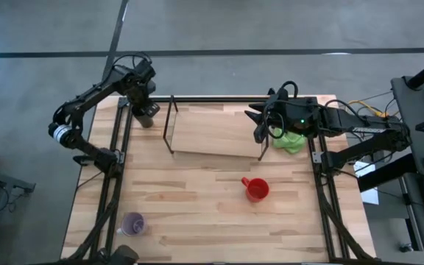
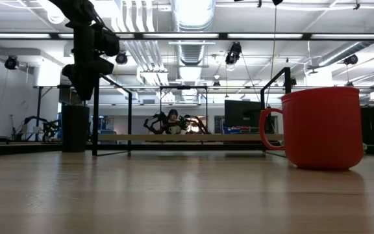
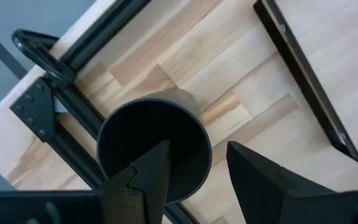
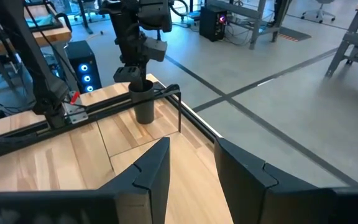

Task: Stack small to large cups/mugs on shelf
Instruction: Put the black cup on the shelf

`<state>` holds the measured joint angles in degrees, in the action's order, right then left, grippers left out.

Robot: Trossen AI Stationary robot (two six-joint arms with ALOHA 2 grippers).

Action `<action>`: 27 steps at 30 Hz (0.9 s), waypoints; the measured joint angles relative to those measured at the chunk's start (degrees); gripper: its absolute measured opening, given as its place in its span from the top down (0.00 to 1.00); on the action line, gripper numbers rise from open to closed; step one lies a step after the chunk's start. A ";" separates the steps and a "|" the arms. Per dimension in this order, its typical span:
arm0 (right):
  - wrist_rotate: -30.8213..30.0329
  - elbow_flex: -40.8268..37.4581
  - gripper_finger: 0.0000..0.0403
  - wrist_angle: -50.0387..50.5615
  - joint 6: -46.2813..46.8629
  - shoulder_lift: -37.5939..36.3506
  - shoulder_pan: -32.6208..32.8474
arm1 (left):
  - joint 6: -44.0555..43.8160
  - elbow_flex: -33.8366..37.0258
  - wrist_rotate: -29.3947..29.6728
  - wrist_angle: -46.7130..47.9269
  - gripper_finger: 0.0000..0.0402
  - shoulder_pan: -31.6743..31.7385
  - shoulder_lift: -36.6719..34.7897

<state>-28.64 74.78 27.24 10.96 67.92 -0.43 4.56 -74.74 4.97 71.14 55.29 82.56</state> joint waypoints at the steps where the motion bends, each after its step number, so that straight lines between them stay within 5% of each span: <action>1: 0.00 0.00 0.70 0.00 0.00 0.00 0.01 | -0.30 0.08 -0.01 -0.02 0.64 -0.04 0.24; 27: 0.07 0.00 0.70 0.00 0.00 0.00 0.02 | -1.27 0.13 0.14 -1.93 0.64 -0.18 6.03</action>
<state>-28.58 74.78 27.24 10.96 67.92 -0.40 3.29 -74.61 5.11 69.21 55.11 88.59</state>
